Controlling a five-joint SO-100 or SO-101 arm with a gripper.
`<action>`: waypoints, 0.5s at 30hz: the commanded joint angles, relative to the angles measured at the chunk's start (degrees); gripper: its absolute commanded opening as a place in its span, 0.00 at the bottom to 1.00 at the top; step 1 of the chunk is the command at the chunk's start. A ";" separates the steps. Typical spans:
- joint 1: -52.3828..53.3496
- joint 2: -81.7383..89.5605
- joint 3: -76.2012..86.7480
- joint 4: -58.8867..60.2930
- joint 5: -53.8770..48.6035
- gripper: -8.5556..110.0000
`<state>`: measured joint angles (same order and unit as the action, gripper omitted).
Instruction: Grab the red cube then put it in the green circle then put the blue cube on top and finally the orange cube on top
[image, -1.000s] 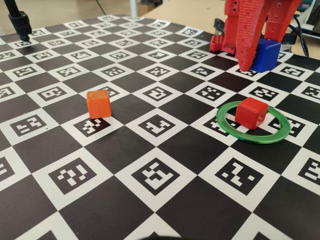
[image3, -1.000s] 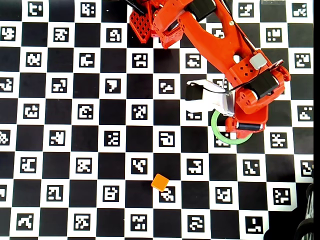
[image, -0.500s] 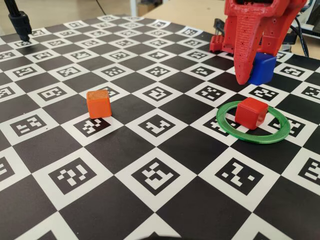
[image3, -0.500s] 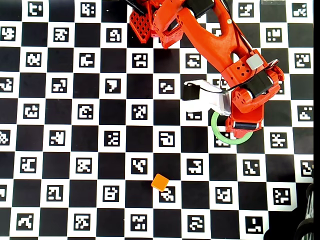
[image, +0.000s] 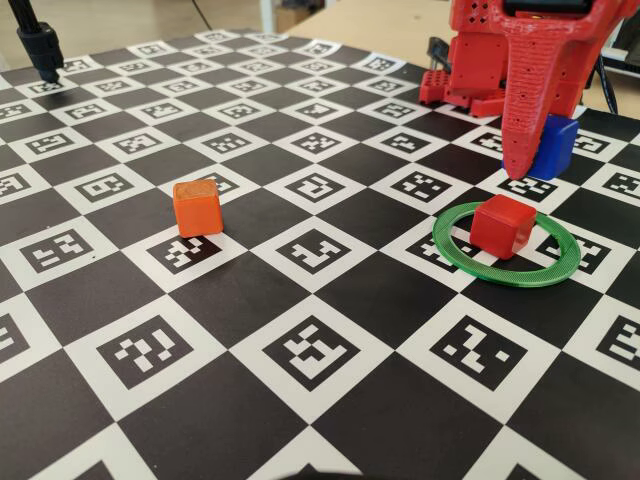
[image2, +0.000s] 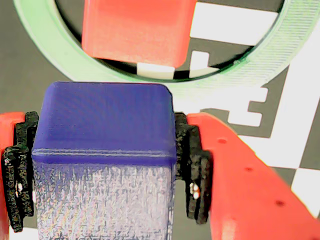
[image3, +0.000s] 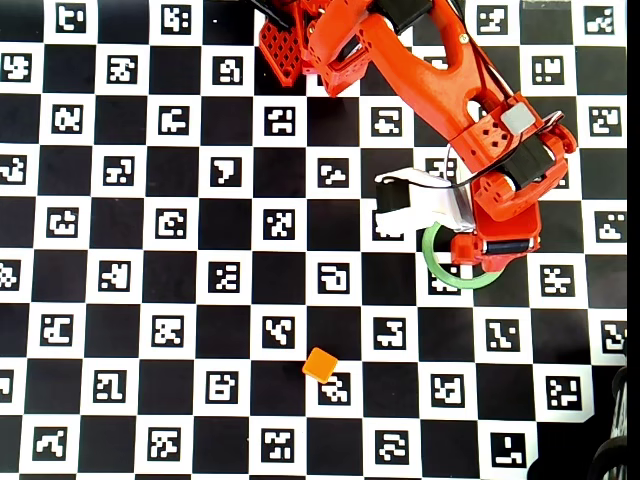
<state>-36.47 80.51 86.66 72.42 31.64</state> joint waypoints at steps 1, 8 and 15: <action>-0.88 5.54 -1.32 -0.62 -0.35 0.10; 0.00 6.24 -0.09 -0.35 -0.88 0.10; 0.09 8.00 2.64 -1.32 -1.41 0.09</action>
<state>-36.65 80.51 89.91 72.42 30.50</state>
